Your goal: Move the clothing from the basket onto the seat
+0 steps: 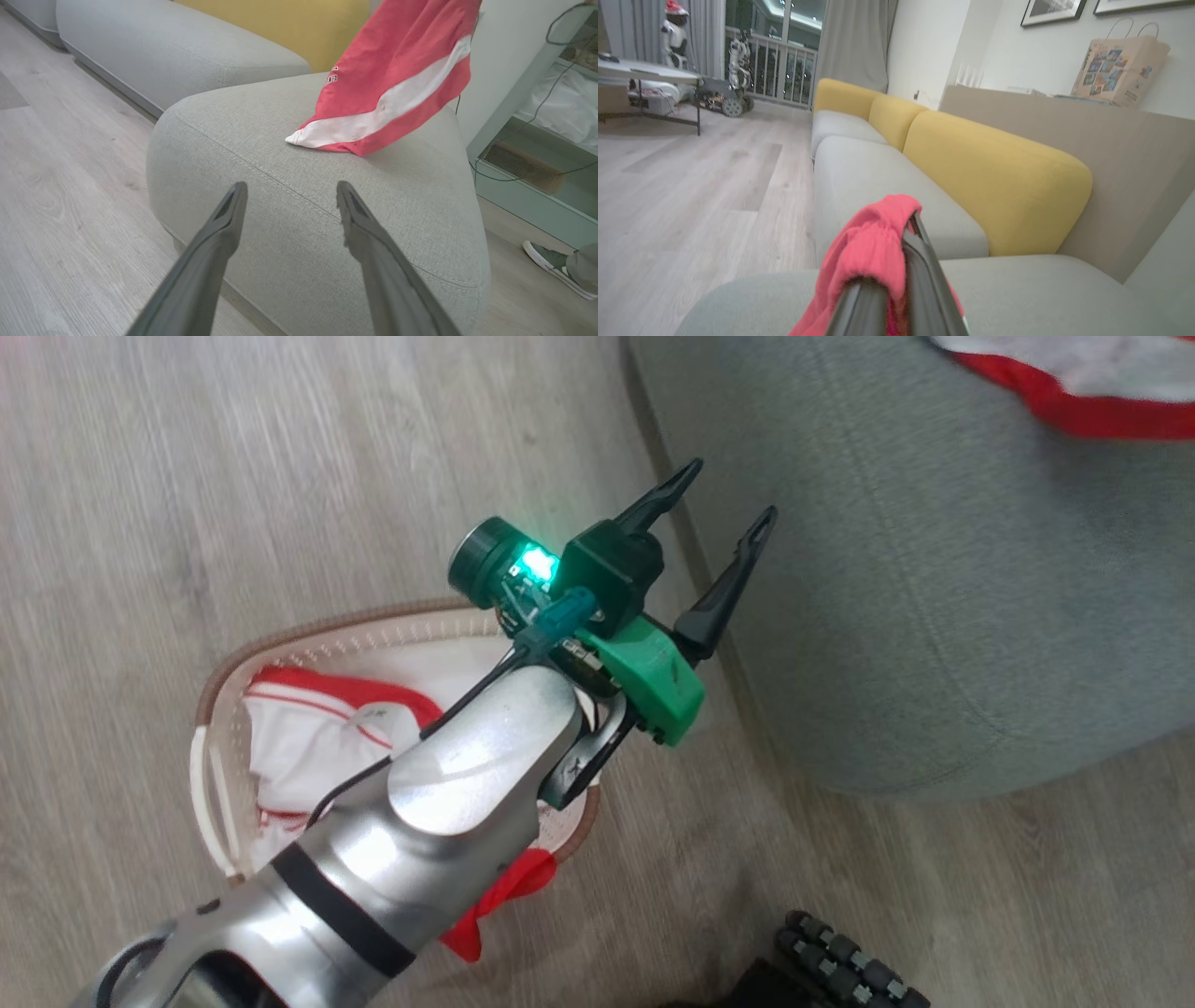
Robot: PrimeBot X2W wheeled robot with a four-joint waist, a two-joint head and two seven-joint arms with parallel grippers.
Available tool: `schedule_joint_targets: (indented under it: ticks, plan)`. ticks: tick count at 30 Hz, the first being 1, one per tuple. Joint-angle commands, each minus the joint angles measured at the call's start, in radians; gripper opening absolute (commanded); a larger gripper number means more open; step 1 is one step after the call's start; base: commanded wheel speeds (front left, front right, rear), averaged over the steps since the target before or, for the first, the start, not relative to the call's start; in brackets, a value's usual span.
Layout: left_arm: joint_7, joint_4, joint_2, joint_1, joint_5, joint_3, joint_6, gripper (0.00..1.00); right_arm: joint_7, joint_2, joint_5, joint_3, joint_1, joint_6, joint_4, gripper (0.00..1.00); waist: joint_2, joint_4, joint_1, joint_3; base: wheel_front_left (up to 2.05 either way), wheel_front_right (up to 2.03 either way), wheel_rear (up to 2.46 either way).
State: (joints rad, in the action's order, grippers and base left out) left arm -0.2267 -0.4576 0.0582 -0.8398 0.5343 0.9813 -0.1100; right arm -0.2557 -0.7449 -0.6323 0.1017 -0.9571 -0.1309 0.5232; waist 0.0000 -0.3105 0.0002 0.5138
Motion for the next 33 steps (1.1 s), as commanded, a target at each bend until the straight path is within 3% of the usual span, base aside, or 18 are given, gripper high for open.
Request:
schedule_joint_targets:
  ticks: [1,7,14,18,28,29,30,31,33]
  plan:
    - [-0.012,0.041,-0.008,-0.048,0.012,-0.003,-0.013,1.00,-0.006,-0.051,0.014,0.010,0.000,0.000,0.018,0.00,0.0000,0.026,-0.0002,0.037,0.00,0.00,0.00]
    - [-0.021,0.045,-0.008,-0.080,0.039,0.038,-0.039,1.00,-0.006,-0.059,0.032,0.086,-0.013,0.000,0.107,0.00,0.0000,0.048,-0.0002,0.079,0.00,0.00,0.00]
    - [-0.032,0.049,-0.008,-0.096,0.080,0.070,-0.067,1.00,-0.006,-0.060,-0.005,0.302,-0.024,0.000,0.289,0.00,0.0000,0.074,-0.0002,0.081,0.00,0.00,0.00]
    - [-0.034,0.054,-0.008,-0.093,0.094,0.073,-0.077,1.00,0.015,-0.061,-0.075,0.451,-0.029,0.000,0.369,0.00,0.0000,0.087,-0.0002,0.069,0.00,0.00,0.00]
    - [-0.035,0.077,-0.008,-0.073,0.086,0.048,-0.082,1.00,0.117,-0.142,-0.317,0.761,-0.076,0.000,0.340,0.01,0.0000,0.096,-0.0002,0.048,0.00,0.00,0.00]
    - [-0.035,0.077,-0.008,-0.070,0.086,0.045,-0.081,1.00,0.111,-0.147,-0.331,0.782,-0.084,0.000,0.341,0.33,0.0000,0.095,-0.0002,0.043,0.00,0.00,0.00]
    - [-0.035,0.078,-0.008,-0.066,0.086,0.041,-0.079,1.00,0.107,-0.151,-0.344,0.803,-0.092,0.000,0.342,0.72,0.0000,0.094,-0.0002,0.037,0.00,0.00,0.00]
    - [-0.035,0.079,-0.008,-0.061,0.086,0.037,-0.078,1.00,0.104,-0.154,-0.356,0.823,-0.100,0.000,0.345,0.98,0.0000,0.094,-0.0002,0.030,0.00,0.00,0.00]
    - [-0.035,0.082,-0.008,-0.052,0.088,0.029,-0.073,1.00,0.093,-0.156,-0.380,0.857,-0.114,0.000,0.357,1.00,0.0000,0.092,-0.0002,0.011,0.00,0.00,0.00]
